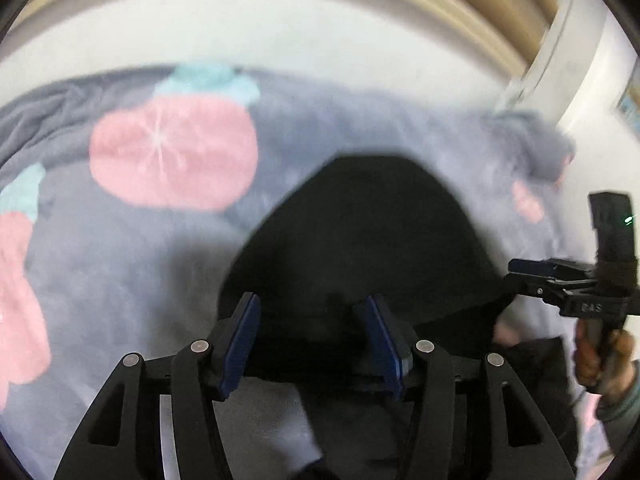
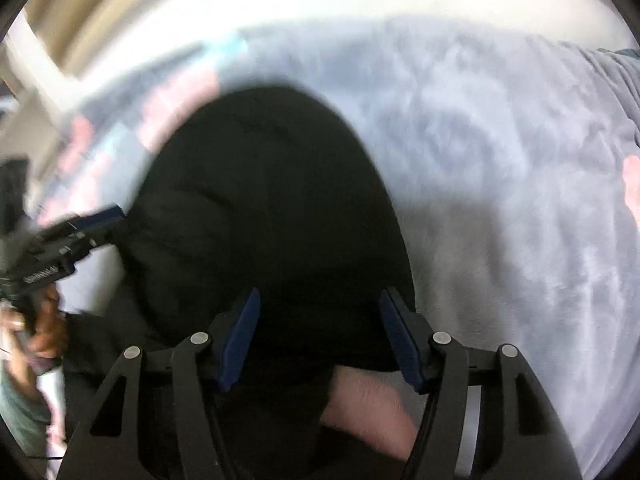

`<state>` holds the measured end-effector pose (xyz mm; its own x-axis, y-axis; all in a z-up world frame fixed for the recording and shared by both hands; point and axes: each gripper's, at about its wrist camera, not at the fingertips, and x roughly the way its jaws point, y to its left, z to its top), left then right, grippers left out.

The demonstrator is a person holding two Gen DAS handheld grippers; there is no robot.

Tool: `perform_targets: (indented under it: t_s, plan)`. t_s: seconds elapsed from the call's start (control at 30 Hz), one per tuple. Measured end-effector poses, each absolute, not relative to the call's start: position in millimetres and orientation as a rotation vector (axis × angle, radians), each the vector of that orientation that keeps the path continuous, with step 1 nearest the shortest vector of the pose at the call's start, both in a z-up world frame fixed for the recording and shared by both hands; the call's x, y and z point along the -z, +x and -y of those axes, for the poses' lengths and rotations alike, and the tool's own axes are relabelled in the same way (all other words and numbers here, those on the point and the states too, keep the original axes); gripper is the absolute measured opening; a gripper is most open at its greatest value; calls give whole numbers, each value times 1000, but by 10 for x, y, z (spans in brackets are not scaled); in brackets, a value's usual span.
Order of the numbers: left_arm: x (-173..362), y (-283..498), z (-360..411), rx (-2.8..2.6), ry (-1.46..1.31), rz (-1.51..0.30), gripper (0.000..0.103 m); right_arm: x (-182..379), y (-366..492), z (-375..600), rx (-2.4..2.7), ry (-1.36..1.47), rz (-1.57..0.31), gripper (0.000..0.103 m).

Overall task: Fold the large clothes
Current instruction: 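Fold the hood down onto the jacket front with both grippers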

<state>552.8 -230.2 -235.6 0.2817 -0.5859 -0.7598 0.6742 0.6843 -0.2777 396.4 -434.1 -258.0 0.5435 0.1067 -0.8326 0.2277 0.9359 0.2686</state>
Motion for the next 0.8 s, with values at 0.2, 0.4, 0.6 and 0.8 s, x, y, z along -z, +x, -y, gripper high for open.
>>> perform_targets:
  t_s: [0.2,0.4,0.6,0.8]
  plan:
    - [2357,5876,2224,788,71,-1002,62,2473,3985,4672,120,362,-994,67]
    - [3064,5910,2563,723,254,-1185,64,3049,4175,4460,89,303,-1157,67]
    - [2890,6002,2428,784,146,-1151,65,3123,4128,4581,27,408,-1147,67]
    - [2750,6226,2501,877,10,-1173,67,3019,4173,4828,3,490,-1092,70]
